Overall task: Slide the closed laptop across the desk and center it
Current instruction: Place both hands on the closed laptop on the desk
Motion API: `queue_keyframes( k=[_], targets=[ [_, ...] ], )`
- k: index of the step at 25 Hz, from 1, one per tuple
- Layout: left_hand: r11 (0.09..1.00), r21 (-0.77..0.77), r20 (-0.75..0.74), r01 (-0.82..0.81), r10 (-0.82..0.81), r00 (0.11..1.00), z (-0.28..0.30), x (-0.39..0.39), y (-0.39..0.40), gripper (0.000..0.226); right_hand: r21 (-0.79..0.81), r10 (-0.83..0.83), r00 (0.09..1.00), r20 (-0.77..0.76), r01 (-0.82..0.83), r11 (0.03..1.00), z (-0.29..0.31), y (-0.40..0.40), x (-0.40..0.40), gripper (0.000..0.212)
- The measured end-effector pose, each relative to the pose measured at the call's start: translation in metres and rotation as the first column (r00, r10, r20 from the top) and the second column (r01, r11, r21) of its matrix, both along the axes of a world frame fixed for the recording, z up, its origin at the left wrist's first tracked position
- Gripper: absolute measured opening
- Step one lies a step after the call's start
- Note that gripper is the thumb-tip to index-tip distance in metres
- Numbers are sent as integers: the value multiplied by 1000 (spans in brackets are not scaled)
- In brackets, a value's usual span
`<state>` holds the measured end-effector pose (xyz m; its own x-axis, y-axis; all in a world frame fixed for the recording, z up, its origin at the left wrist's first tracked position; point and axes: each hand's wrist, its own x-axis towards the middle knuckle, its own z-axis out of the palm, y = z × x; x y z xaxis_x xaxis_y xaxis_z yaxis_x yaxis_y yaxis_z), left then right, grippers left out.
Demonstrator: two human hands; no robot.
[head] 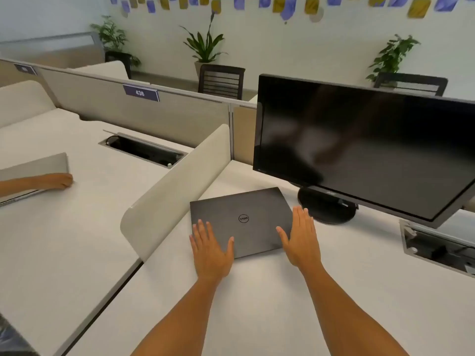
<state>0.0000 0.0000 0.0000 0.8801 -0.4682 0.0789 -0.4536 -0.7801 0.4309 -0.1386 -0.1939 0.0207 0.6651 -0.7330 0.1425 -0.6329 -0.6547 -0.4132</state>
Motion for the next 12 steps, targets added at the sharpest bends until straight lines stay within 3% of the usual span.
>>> queue_keyframes(
  k=[5, 12],
  targets=[
    [959, -121, -206, -257, 229, 951, -7, 12, -2, 88, 379, -172, 984, -50, 178, 908, -18, -6, 9, 98],
    [857, -105, -390, -504, 431, 814, 5, 29, -27, 103, 454, -259, 958, -128, 288, 843, -15, -25, 27, 106]
  ],
)
